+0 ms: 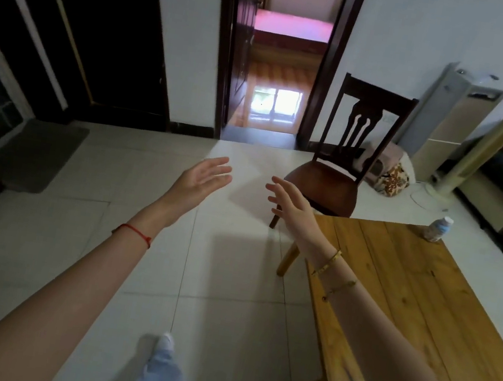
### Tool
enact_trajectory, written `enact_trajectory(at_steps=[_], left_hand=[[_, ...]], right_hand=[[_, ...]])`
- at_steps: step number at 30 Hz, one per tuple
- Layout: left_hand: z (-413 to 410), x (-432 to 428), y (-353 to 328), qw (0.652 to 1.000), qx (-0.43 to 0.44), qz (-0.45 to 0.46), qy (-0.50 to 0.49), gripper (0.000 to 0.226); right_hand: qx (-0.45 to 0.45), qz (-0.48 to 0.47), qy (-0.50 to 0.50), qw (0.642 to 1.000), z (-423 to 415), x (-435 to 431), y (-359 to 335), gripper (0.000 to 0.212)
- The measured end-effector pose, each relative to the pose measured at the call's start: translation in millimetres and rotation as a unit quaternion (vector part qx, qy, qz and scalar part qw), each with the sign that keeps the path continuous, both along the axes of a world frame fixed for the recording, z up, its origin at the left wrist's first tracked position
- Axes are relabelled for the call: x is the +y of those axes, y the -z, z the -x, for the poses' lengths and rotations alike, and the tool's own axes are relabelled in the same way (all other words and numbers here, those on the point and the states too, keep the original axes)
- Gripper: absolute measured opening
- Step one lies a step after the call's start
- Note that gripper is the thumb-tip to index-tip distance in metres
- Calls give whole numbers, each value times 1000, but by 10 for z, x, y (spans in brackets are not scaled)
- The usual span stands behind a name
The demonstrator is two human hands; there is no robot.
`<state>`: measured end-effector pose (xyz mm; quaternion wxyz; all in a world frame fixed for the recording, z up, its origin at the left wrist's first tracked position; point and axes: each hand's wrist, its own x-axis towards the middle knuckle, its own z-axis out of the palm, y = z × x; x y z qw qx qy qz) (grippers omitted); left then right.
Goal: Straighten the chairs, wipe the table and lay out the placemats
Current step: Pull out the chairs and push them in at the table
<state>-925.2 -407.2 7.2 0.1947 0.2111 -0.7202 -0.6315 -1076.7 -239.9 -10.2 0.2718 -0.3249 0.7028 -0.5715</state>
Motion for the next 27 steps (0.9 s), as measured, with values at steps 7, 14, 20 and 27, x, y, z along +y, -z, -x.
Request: enact_trajectory(at_steps=[7,14,20,27], left_hand=[[1006,-1435,-6,997,-2,1,73,47],[2047,-2614,-108,988,-11,3,151,56],[3105,-3333,-59,980,-22,25,198,57],[4750,-4010,-223,966,-10,-1,258,74]], right_hand=[[-5,8,83,997,762,-1279,8,42],[-20,26,163,986,1579,-2228,-85,34],[-20,24,209,977,2430,-2734,-94,39],[-3,24,259,966,3811,-3422,-153,44]])
